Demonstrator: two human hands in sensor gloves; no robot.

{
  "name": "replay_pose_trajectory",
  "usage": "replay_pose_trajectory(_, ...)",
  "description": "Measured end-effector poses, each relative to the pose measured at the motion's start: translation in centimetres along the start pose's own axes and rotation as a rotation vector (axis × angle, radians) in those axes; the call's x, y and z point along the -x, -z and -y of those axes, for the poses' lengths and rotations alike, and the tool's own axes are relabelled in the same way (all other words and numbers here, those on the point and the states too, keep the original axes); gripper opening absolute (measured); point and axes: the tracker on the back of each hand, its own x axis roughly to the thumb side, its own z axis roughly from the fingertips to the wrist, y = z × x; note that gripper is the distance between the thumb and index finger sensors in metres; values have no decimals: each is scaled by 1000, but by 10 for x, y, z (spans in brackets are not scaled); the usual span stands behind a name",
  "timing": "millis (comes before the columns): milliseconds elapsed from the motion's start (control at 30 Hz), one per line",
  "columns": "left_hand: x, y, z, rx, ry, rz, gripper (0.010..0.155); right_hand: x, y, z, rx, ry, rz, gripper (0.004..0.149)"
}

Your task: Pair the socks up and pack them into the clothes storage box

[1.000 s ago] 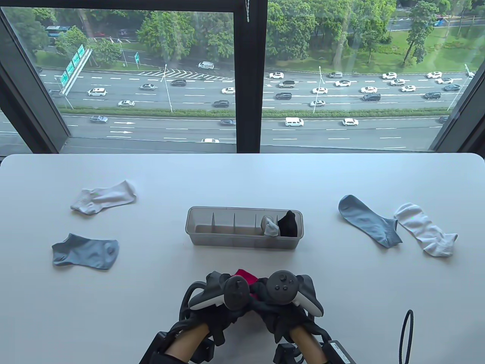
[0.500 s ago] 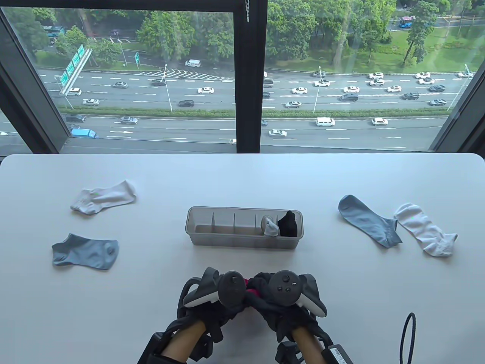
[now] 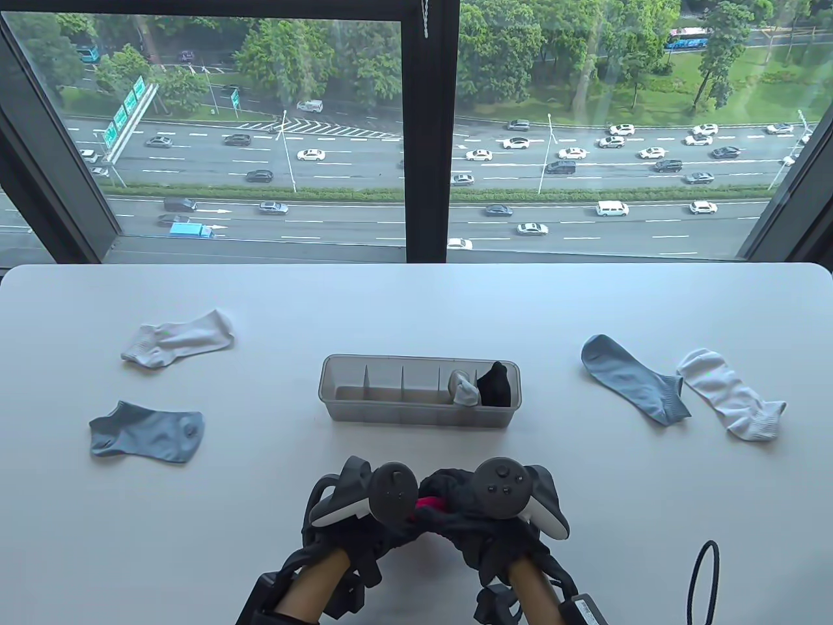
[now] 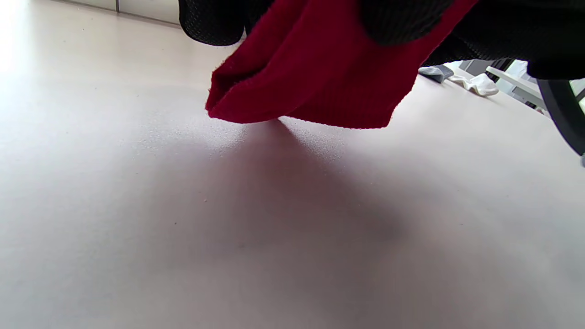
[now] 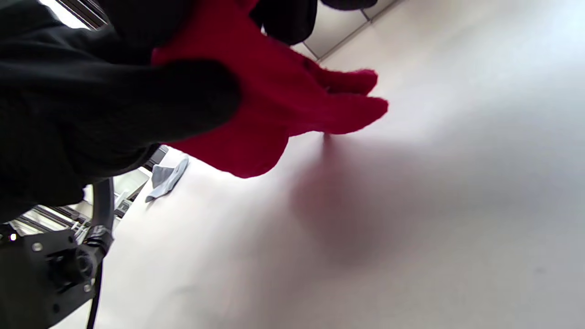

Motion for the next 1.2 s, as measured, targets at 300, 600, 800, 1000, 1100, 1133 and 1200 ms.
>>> replay_pose_trajectory(300,-9,-6,-5,-119,83,49,54,12,-2,-1,90,114,-59,70)
replay_pose_trajectory(600,-5,-6,-4,-105,83,-29,74,2,-5,4,185,68,-18,49)
replay_pose_trajectory(800,-11,-7,-7,-169,137,-1,53,4,-5,2,169,104,-24,67)
replay_pose_trajectory(1000,-2,-7,-4,-105,38,-20,56,-4,-4,1,181,10,-8,55)
replay_pose_trajectory(1100,-4,-11,-7,-212,67,-32,74,-4,-5,3,207,-6,-33,55)
replay_pose_trajectory(1133,-5,-12,-8,-247,76,-16,68,-3,-5,4,213,2,-38,55)
replay_pose_trajectory(1200,-11,-12,-9,-265,96,16,61,-1,-5,3,209,66,-49,55)
